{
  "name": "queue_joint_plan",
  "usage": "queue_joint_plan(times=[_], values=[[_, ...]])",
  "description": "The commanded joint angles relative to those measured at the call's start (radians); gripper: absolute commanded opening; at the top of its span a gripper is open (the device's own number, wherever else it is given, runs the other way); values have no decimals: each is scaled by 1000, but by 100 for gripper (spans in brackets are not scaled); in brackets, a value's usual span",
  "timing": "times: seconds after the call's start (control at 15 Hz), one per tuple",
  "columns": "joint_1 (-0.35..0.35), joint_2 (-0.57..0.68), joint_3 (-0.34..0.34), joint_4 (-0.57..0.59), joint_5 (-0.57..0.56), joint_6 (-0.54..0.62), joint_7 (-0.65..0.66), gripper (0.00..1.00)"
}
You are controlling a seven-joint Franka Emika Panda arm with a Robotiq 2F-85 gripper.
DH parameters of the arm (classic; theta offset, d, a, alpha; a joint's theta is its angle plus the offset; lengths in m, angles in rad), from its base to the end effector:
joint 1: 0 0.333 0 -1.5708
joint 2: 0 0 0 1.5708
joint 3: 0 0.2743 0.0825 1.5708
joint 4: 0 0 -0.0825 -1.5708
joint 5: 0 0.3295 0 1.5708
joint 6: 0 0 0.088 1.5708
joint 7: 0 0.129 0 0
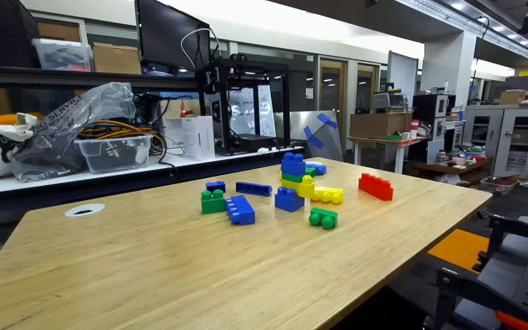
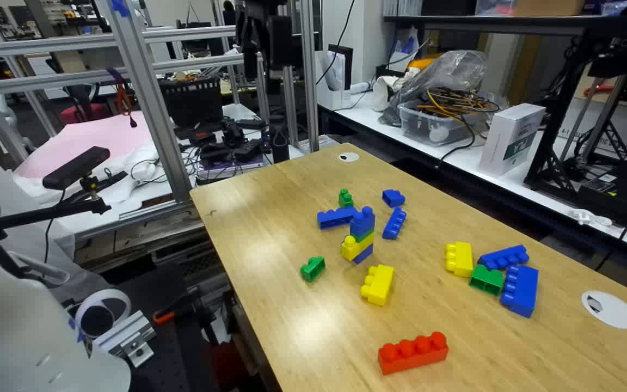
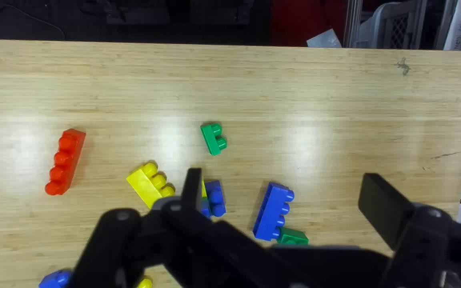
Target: Move the leftmost green building block and stack it on the centre building blocks
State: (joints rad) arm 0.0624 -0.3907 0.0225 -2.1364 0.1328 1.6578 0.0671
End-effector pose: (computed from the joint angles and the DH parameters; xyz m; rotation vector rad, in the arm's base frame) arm 0.3844 0.0496 0.5066 -3.0219 0.0025 0.1465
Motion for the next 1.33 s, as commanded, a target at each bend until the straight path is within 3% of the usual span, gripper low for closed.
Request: queue_joint_plan(times=[0.0, 0.73, 1.0, 1.27], values=[[-10, 1, 8, 2, 3, -2, -3, 100], [-4, 29, 18, 18, 13, 26, 5, 100], [14, 134, 70, 79, 16, 143, 66, 100], [33, 304, 116, 183, 70, 325, 276, 100]])
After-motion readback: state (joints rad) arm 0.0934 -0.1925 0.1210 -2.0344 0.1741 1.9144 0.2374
